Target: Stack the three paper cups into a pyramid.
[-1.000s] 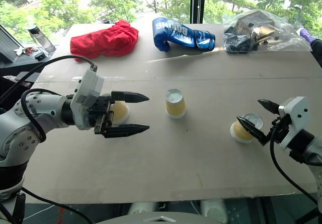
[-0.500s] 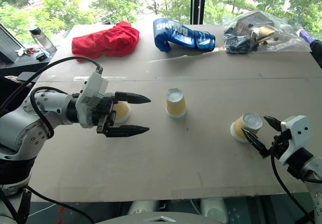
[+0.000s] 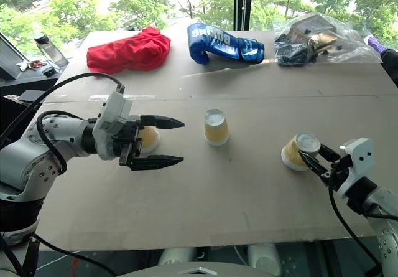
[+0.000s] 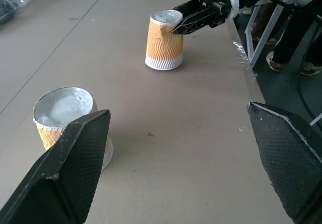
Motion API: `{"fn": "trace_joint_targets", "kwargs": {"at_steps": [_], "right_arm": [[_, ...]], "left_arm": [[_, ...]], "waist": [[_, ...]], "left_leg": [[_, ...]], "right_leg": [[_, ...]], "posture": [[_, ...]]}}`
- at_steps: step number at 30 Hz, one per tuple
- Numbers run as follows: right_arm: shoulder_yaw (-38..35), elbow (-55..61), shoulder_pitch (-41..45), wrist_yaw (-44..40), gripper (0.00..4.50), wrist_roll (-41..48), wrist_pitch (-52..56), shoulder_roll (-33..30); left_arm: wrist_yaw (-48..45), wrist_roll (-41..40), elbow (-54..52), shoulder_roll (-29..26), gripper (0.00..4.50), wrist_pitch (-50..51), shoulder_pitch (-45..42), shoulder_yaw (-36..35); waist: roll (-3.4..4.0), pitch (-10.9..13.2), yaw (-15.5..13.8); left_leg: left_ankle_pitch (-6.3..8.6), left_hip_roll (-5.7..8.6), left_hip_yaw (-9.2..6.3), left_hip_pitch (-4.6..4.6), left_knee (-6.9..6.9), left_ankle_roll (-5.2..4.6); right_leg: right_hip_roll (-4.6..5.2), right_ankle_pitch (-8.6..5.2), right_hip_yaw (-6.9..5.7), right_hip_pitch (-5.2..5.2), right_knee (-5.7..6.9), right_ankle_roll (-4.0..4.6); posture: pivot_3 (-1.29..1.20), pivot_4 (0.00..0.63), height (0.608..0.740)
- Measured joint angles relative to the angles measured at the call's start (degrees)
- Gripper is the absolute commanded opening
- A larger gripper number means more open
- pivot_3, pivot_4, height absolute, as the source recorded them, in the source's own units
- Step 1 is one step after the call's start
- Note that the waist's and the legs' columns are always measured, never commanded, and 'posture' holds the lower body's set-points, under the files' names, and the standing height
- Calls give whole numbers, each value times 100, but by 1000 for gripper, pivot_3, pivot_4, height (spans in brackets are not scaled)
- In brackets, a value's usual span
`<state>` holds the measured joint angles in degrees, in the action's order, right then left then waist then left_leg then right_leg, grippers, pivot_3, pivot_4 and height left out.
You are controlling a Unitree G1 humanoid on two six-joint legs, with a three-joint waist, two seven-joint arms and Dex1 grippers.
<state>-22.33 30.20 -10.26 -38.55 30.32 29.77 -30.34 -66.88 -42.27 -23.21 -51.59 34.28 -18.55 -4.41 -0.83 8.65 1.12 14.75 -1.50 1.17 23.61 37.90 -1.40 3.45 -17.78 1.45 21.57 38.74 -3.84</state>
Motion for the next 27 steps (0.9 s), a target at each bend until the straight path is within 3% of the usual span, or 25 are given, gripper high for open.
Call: {"fn": "trace_joint_targets", "kwargs": {"at_steps": [7,13,27], "right_arm": [[1230,-412,1415,-22,1415,-172,-2,-19],[1915,-920,1823,-289,1415,-513,-201,-83],[2492,-1730,2623,-593,1415,-855,-496,31]], "left_arm": [[232,172,90,-19,4500,-109,514,-348],[591,150,-339,-29,4500,-13,968,-731],[1104,-90,-936,-36,4500,290,1477,-1311]], "waist": [[0,1,-55],[-1,1,-46],[-1,1,-48]], "left_leg": [[1,-12,-11,9,20,-2],[2,-19,-9,14,25,-2],[2,-36,-9,10,28,-2]], "right_leg": [[-10,0,-11,1,7,1],[-2,0,-4,1,5,0],[-16,0,-5,1,10,2]], "posture": [[0,150,740],[0,150,740],[0,150,740]]}}
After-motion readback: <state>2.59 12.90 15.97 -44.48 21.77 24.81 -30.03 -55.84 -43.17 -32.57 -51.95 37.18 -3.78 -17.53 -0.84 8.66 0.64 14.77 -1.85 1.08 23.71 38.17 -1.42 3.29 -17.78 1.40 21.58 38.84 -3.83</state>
